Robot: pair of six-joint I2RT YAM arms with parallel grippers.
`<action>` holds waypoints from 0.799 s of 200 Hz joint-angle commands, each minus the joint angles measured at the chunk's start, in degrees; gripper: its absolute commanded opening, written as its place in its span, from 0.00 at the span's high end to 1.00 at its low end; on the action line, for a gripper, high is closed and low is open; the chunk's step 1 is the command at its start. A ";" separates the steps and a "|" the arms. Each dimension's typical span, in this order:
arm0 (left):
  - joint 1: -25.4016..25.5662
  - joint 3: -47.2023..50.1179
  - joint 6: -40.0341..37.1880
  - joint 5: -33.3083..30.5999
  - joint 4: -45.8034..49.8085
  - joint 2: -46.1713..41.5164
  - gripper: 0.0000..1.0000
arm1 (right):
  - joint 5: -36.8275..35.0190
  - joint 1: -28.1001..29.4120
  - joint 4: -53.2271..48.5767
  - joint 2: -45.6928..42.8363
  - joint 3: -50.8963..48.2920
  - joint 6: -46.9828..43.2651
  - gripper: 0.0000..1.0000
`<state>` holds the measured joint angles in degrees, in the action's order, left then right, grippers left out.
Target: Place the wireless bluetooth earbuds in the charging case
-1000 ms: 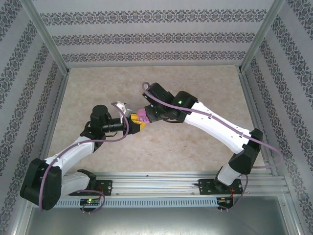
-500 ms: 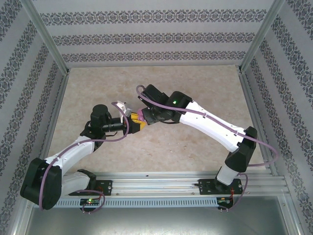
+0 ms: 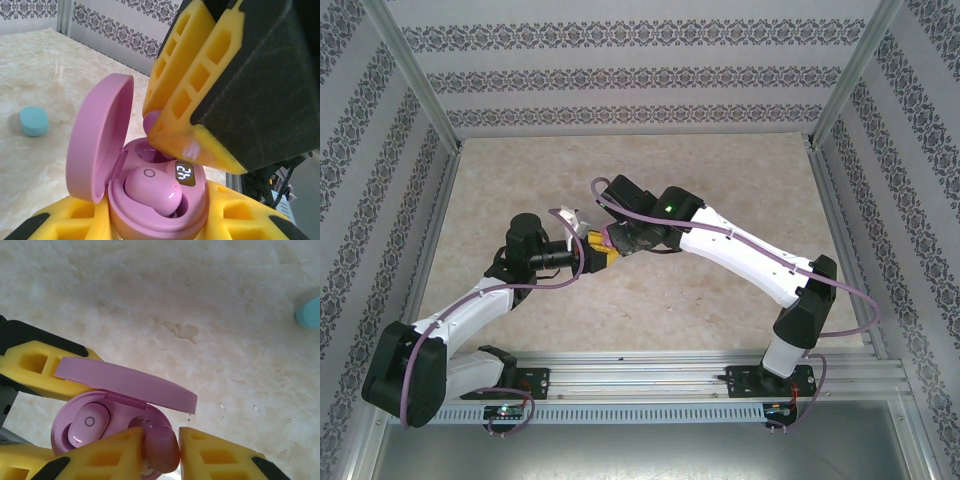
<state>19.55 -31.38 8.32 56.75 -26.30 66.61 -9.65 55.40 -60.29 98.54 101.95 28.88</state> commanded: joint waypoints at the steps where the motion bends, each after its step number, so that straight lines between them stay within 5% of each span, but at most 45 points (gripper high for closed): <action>1: 0.67 -2.24 -0.81 0.31 -1.03 -0.34 0.79 | 0.69 0.81 -2.07 0.38 1.40 -0.39 0.73; 160: 0.66 -2.11 -0.51 0.15 -0.87 -0.90 0.79 | 4.02 0.57 0.06 -4.18 1.21 2.17 0.65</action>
<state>19.55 -31.44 8.32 56.73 -26.09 66.61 -6.52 55.40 -60.01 97.65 102.02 29.89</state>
